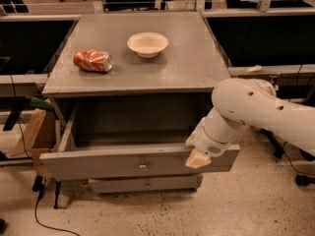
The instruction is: Open top drawer
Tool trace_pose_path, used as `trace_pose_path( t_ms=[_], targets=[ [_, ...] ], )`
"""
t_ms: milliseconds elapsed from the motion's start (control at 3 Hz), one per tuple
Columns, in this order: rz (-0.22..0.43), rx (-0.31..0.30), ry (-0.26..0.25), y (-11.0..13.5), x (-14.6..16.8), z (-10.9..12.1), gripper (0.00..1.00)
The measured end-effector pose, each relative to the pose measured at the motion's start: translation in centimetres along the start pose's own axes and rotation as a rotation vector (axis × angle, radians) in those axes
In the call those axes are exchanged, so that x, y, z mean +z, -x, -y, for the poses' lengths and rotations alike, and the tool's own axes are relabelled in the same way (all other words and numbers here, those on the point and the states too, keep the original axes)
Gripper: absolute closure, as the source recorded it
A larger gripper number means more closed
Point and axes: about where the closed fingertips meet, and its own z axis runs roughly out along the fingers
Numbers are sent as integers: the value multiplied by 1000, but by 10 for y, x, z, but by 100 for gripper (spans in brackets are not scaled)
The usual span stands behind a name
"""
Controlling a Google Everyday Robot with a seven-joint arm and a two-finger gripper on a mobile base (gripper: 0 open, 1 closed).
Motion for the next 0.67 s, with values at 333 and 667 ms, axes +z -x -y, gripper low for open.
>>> trace_pose_path(
  t_ms=[333, 667],
  targets=[
    [-29, 1, 30, -8, 1, -6, 96],
    [-41, 13, 47, -15, 3, -9, 100]
  ],
)
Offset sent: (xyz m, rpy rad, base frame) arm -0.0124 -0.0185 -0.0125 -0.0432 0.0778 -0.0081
